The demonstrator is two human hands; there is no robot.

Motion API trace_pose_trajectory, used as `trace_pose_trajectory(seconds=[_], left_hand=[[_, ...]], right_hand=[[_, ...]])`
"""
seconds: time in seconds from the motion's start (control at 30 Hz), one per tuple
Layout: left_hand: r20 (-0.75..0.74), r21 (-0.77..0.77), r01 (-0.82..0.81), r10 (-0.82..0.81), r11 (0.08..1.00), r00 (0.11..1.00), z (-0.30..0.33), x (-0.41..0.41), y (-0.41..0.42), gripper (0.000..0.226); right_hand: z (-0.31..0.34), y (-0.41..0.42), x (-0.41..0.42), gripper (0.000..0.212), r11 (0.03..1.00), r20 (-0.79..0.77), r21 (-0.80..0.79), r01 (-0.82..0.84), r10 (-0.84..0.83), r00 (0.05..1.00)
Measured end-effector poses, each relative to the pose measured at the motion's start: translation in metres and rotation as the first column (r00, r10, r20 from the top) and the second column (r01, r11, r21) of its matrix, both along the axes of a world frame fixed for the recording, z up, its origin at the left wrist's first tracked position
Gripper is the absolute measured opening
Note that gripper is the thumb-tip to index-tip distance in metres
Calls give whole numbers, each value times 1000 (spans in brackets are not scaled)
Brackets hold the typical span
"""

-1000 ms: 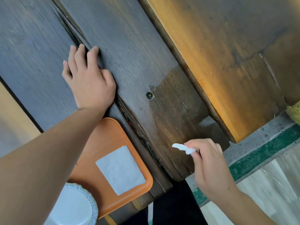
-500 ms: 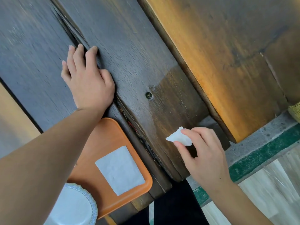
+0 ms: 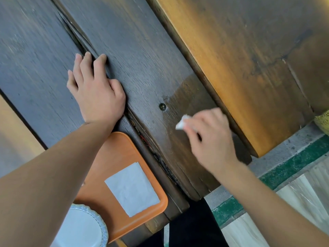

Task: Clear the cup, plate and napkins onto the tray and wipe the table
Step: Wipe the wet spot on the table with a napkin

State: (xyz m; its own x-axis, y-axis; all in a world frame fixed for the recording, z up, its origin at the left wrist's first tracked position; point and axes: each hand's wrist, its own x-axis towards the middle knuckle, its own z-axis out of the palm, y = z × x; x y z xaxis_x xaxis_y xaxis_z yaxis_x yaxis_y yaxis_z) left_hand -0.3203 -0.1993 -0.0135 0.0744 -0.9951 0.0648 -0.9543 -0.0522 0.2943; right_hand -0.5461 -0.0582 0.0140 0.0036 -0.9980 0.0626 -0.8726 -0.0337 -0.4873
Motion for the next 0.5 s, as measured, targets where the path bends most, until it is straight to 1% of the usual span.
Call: trace_pose_trajectory(seconds=[0.1, 0.17, 0.23, 0.3, 0.37, 0.43, 0.47, 0.5], left_hand=[[2, 5, 4, -4, 1000, 1000, 1, 0, 0, 58], [7, 8, 7, -7, 1000, 1000, 1, 0, 0, 58], [6, 13, 8, -9, 1000, 1000, 1, 0, 0, 58], [8, 11, 10, -10, 1000, 1000, 1, 0, 0, 58], [12, 6, 10, -10, 1000, 1000, 0, 0, 0, 58], [15, 4, 5, -5, 1000, 1000, 0, 0, 0, 59], [17, 4, 2, -2, 1000, 1000, 0, 0, 0, 59], [18, 3, 1, -1, 1000, 1000, 0, 0, 0, 60]], right_hand=[[7, 63, 6, 16, 985, 91, 53, -163, 158, 983], [11, 96, 0, 17, 955, 86, 125, -270, 261, 962], [11, 106, -14, 17, 933, 56, 154, -325, 320, 946], [8, 91, -32, 24, 943, 44, 135, -303, 300, 953], [7, 60, -47, 29, 969, 17, 72, -235, 235, 972], [4, 22, -55, 17, 985, -1, -6, -175, 175, 985], [2, 2, -57, 16, 990, 0, -40, -135, 136, 991], [-1, -16, -58, 22, 994, 6, -65, -88, 89, 996]])
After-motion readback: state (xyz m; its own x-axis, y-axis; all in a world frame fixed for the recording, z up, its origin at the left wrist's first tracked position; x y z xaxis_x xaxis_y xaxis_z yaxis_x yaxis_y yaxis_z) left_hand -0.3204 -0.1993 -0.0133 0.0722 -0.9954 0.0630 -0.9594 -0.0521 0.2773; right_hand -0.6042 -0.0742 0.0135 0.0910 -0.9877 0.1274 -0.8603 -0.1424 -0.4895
